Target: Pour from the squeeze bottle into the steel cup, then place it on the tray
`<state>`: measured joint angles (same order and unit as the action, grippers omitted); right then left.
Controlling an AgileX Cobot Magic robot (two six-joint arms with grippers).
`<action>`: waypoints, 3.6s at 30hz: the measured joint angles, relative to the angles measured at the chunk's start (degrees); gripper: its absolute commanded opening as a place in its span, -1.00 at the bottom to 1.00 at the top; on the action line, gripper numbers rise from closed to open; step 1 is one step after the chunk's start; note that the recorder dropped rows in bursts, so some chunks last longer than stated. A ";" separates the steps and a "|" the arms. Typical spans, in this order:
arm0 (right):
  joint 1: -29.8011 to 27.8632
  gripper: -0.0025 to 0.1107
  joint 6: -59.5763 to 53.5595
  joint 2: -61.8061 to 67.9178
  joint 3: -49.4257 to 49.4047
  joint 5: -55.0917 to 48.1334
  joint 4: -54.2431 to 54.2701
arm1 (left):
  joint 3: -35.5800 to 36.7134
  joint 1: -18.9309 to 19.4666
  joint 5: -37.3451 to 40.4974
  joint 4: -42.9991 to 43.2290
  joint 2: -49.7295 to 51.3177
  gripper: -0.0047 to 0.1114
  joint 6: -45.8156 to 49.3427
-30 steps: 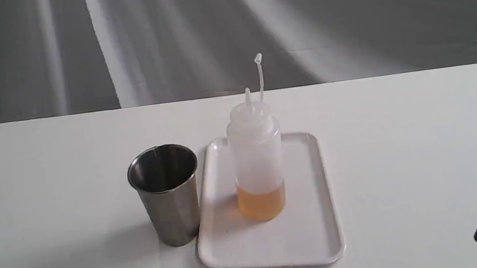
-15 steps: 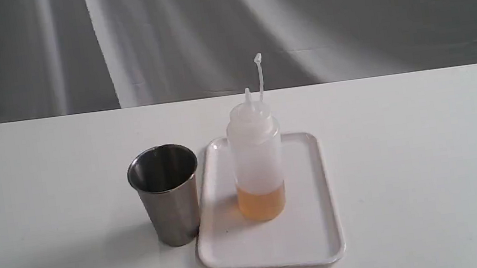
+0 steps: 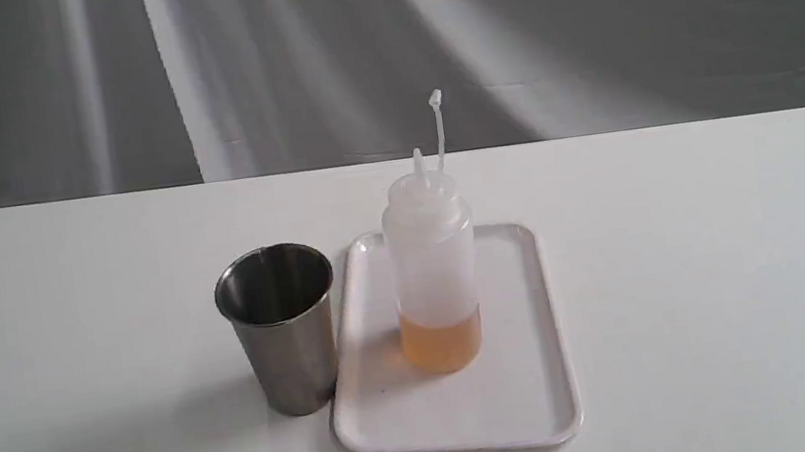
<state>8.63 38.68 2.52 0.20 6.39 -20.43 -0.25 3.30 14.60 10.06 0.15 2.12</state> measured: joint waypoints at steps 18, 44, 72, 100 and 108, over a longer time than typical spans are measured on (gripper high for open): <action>-11.58 -0.96 -11.79 -2.15 0.00 -13.52 -0.09 | 0.00 0.00 0.00 0.00 0.00 -0.78 0.00; -17.59 -0.96 -19.11 -2.15 0.00 -26.20 -0.12 | 0.00 0.00 0.00 0.00 0.00 -0.78 0.00; -17.59 -0.96 -18.85 -2.15 0.00 -26.86 -0.12 | 0.00 0.00 0.00 0.00 0.00 -0.78 0.00; -17.59 -0.96 -18.66 -2.15 0.00 -26.84 -0.12 | 0.00 0.00 0.00 0.00 0.00 -0.78 0.00; -17.59 -0.96 -18.66 -2.15 0.00 -26.84 -0.12 | 0.00 0.00 0.00 0.00 0.00 -0.78 0.00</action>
<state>-8.96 20.03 0.38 0.20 -20.45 -20.55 -0.25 3.30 14.60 10.06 0.15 2.12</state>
